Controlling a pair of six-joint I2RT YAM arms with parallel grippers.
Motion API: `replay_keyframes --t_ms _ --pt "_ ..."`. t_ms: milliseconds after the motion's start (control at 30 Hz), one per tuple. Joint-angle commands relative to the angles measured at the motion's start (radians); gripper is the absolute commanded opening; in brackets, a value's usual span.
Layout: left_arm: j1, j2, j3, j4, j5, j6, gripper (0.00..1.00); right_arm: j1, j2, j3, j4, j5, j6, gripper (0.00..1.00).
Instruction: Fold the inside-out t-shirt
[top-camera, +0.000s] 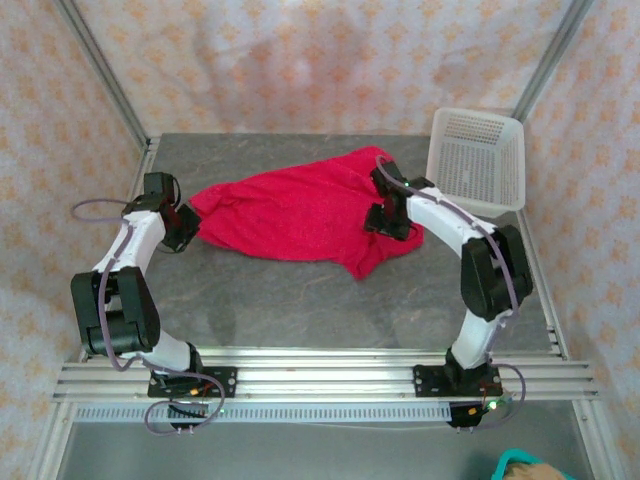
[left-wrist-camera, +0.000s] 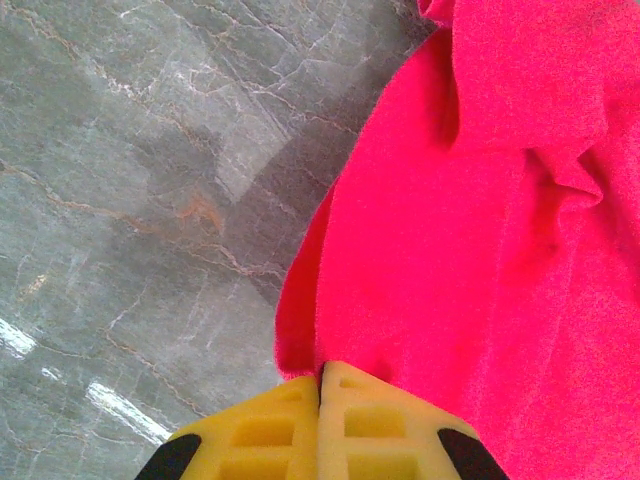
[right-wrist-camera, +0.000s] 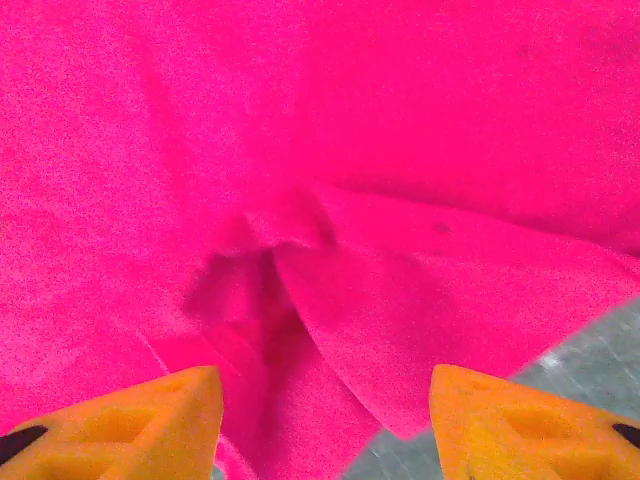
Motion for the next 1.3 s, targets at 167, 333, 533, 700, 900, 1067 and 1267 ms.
replay_keyframes --t_ms 167,333,533,700,900,1067,1267 --pt "-0.039 0.028 0.015 -0.020 -0.042 0.008 0.00 -0.013 -0.028 0.010 -0.035 0.040 -0.027 0.56" --pt "-0.041 0.020 0.009 -0.025 -0.048 0.013 0.00 -0.014 0.073 0.095 -0.031 0.029 -0.048 0.49" --pt "-0.041 0.020 0.005 -0.026 -0.051 0.021 0.00 0.003 0.187 0.193 -0.077 0.035 -0.092 0.48" --pt "-0.041 0.023 -0.009 -0.015 -0.051 0.021 0.00 0.026 0.225 0.228 -0.094 0.046 -0.101 0.40" --pt "-0.041 0.025 -0.019 -0.012 -0.051 0.025 0.00 0.044 0.254 0.263 -0.117 0.062 -0.112 0.40" --pt "-0.042 0.026 -0.025 -0.006 -0.050 0.024 0.00 0.060 0.270 0.277 -0.120 0.066 -0.118 0.37" --pt "-0.042 0.025 -0.027 -0.006 -0.050 0.027 0.00 0.060 0.325 0.309 -0.123 0.054 -0.126 0.26"
